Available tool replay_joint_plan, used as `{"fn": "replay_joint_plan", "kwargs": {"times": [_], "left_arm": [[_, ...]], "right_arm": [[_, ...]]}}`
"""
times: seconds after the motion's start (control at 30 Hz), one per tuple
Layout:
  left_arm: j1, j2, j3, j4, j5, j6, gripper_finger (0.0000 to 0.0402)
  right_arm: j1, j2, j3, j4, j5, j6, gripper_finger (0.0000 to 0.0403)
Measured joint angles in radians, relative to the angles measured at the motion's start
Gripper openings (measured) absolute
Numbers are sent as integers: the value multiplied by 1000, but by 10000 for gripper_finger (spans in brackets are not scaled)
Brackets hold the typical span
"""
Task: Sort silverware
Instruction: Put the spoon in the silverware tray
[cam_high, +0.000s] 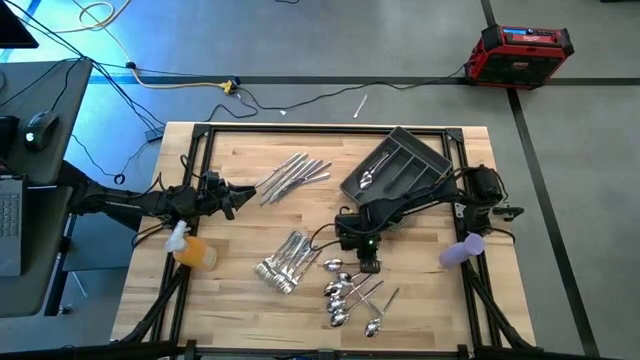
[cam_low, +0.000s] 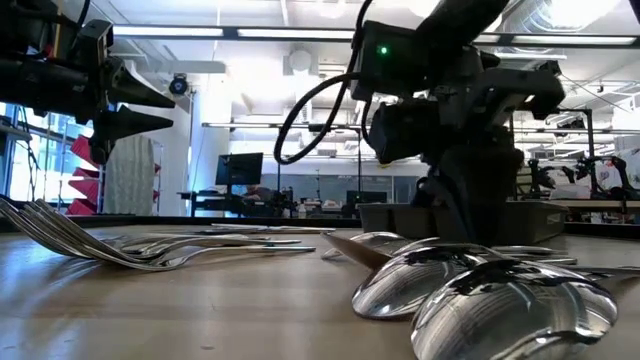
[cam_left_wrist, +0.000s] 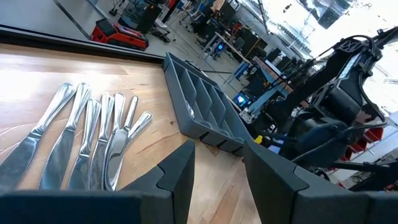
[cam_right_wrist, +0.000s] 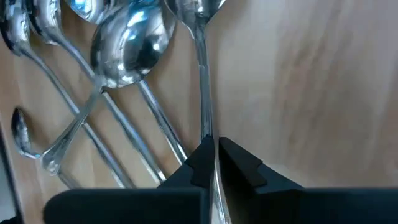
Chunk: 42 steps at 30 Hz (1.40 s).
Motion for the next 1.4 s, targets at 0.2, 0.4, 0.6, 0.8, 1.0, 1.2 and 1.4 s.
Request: {"fn": "replay_joint_plan", "kwargs": {"times": [0.2,0.4,0.6,0.8,1.0,1.2,1.4], "left_arm": [[0,0,0,0,0,0,119],[0,0,0,0,0,1,119],[0,0,0,0,0,1,119],[0,0,0,0,0,1,119],[0,0,0,0,0,1,119],[0,3,0,0,0,1,119],[0,3,0,0,0,1,119]], "right_arm": [[6,2,79,-52,106,-28,91],[56,2,113,12,175,-10,156],[132,5,114,55,391,12,160],[169,18,108,125,412,49,126],[164,66,108,128,434,82,109],[163,74,109,132,449,67,62],[144,29,112,89,514,-64,6]]}}
